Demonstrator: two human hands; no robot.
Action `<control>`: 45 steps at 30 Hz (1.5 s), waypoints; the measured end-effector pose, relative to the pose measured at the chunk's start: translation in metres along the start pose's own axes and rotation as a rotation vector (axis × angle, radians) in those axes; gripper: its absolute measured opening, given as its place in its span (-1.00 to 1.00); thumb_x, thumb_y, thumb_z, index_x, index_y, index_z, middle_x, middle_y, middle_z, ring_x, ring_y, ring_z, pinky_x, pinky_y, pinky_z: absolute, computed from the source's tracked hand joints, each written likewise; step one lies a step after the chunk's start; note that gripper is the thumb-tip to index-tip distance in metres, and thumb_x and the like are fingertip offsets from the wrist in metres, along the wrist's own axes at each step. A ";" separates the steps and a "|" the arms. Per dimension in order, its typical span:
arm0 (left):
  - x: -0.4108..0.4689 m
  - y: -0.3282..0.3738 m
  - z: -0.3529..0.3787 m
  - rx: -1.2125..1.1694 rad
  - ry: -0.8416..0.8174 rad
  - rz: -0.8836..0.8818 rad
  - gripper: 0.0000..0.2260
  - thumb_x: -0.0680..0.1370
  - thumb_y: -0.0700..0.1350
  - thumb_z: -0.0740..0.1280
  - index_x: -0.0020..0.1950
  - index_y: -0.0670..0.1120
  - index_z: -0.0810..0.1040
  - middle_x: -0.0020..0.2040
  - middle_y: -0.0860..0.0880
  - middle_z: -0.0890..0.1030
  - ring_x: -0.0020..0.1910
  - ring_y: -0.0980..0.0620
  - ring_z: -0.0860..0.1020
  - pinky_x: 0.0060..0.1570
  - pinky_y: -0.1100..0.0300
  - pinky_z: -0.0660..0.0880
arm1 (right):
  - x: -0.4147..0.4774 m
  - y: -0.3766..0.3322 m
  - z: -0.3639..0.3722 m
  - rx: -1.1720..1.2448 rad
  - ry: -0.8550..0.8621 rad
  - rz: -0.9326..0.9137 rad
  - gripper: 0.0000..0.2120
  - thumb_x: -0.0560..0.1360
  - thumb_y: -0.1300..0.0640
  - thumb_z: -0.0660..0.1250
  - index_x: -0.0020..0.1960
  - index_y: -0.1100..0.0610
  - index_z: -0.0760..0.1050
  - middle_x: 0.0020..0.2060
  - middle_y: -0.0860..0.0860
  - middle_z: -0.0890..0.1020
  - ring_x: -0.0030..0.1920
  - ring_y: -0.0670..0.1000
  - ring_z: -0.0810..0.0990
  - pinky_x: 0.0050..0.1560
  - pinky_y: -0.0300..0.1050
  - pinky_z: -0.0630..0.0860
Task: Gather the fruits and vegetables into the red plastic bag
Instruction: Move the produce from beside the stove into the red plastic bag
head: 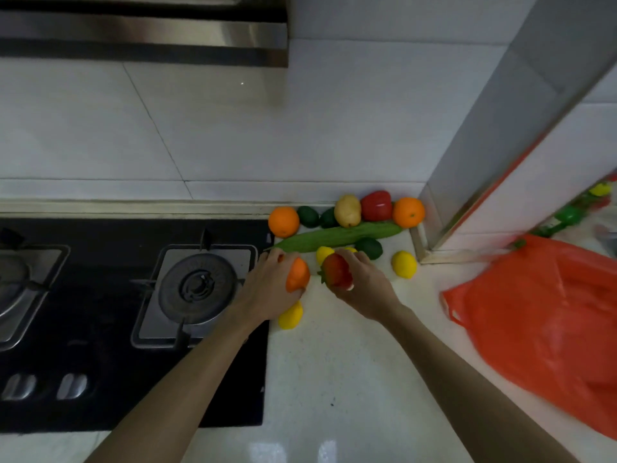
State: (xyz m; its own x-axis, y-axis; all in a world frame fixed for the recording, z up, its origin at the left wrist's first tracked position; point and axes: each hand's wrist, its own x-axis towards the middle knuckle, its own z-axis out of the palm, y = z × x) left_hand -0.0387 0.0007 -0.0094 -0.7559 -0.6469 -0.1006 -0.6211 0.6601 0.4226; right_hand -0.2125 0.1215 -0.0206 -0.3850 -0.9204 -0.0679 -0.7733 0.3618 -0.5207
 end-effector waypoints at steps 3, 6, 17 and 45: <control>-0.008 0.021 -0.003 -0.017 0.033 0.053 -0.40 0.41 0.09 0.41 0.39 0.02 0.31 0.31 -0.07 0.37 0.28 -0.12 0.35 0.13 -0.01 0.44 | -0.032 0.008 -0.022 0.046 0.103 0.049 -0.36 0.37 -0.08 0.44 0.37 0.01 0.29 0.20 0.09 0.45 0.11 0.18 0.52 -0.04 0.14 0.56; -0.012 0.048 0.000 -0.046 0.035 0.139 -0.39 0.41 0.12 0.42 0.40 0.03 0.30 0.32 -0.06 0.37 0.29 -0.12 0.36 0.13 -0.04 0.47 | -0.068 0.022 -0.042 0.073 0.189 0.119 -0.35 0.35 -0.03 0.47 0.36 0.03 0.31 0.19 0.10 0.46 0.07 0.21 0.54 -0.04 0.13 0.55; -0.006 0.210 0.033 -0.089 -0.026 0.511 -0.39 0.39 0.11 0.43 0.38 -0.01 0.36 0.29 -0.08 0.40 0.27 -0.13 0.37 0.15 -0.01 0.47 | -0.201 0.104 -0.137 0.029 0.417 0.413 -0.35 0.38 -0.04 0.46 0.39 0.01 0.29 0.19 0.07 0.46 0.08 0.16 0.53 0.00 0.09 0.52; 0.110 0.458 0.241 -0.083 -0.326 0.330 -0.41 0.43 -0.04 0.43 0.41 -0.07 0.30 0.30 -0.16 0.35 0.27 -0.20 0.41 0.27 0.05 0.37 | -0.195 0.407 -0.204 0.163 0.133 0.640 -0.39 0.45 -0.06 0.36 0.40 0.03 0.18 0.22 0.18 0.46 0.15 0.24 0.51 0.08 0.14 0.52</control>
State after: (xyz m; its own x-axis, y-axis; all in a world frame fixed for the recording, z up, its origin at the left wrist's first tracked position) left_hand -0.4563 0.3240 -0.0437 -0.9441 -0.2451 -0.2205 -0.3278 0.7691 0.5486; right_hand -0.5555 0.4785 -0.0454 -0.8090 -0.5018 -0.3061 -0.2896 0.7934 -0.5353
